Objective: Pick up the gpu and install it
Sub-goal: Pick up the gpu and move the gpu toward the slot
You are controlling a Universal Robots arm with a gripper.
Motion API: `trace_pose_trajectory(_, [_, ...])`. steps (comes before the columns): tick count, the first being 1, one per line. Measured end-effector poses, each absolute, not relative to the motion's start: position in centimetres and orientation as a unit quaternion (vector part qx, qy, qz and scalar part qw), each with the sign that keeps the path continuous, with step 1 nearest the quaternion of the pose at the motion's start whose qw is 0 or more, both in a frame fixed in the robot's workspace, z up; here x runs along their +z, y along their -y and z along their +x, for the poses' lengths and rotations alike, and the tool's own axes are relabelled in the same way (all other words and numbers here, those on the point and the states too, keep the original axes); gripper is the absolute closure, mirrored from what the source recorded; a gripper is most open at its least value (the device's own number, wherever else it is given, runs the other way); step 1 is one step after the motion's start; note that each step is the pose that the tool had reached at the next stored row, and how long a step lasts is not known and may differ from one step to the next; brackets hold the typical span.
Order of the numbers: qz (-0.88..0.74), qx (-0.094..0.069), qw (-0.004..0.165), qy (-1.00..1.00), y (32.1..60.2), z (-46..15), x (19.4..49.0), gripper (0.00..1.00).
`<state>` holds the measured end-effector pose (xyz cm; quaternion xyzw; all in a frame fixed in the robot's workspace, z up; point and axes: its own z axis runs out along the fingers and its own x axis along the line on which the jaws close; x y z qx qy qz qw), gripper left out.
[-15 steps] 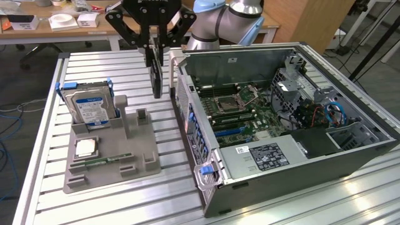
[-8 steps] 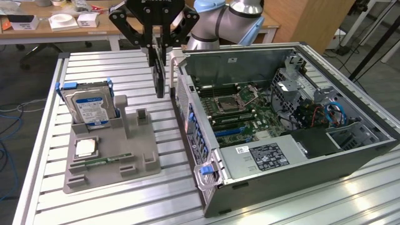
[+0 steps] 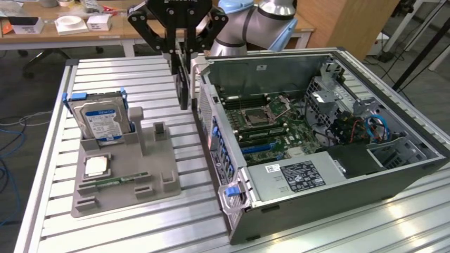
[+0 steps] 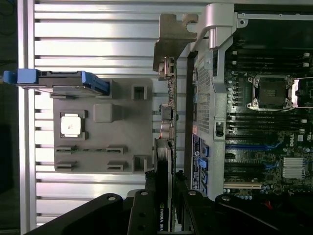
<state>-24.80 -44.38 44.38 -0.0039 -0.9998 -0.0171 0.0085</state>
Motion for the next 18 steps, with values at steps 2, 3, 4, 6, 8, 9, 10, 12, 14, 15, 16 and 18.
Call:
trace_pose_trajectory(2, [-0.004,-0.017,0.008,1.000,44.4,-24.7,44.4,0.74])
trace_pose_trajectory(3, [-0.004,-0.017,0.008,1.000,44.4,-24.6,44.4,0.74])
trace_pose_trajectory(4, [-0.004,-0.017,0.008,1.000,44.4,-24.5,44.4,0.74])
trace_pose_trajectory(6, [-0.004,-0.017,0.008,1.000,44.4,-24.3,44.4,0.74])
trace_pose_trajectory(8, [-0.004,-0.017,0.008,1.000,44.4,-24.1,44.4,0.74])
trace_pose_trajectory(9, [-0.004,-0.017,0.008,1.000,44.4,-24.0,44.4,0.74])
trace_pose_trajectory(10, [-0.004,-0.017,0.008,1.000,44.4,-23.9,44.4,0.74])
trace_pose_trajectory(12, [-0.004,-0.017,0.008,1.000,44.4,-23.7,44.4,0.74])
trace_pose_trajectory(14, [-0.004,-0.017,0.008,1.000,44.4,-23.5,44.4,0.74])
trace_pose_trajectory(15, [-0.004,-0.017,0.008,1.000,44.4,-23.4,44.4,0.74])
trace_pose_trajectory(16, [-0.004,-0.017,0.008,1.000,44.4,-23.3,44.4,0.74])
trace_pose_trajectory(18, [-0.004,-0.017,0.008,1.000,44.4,-23.1,44.4,0.74])
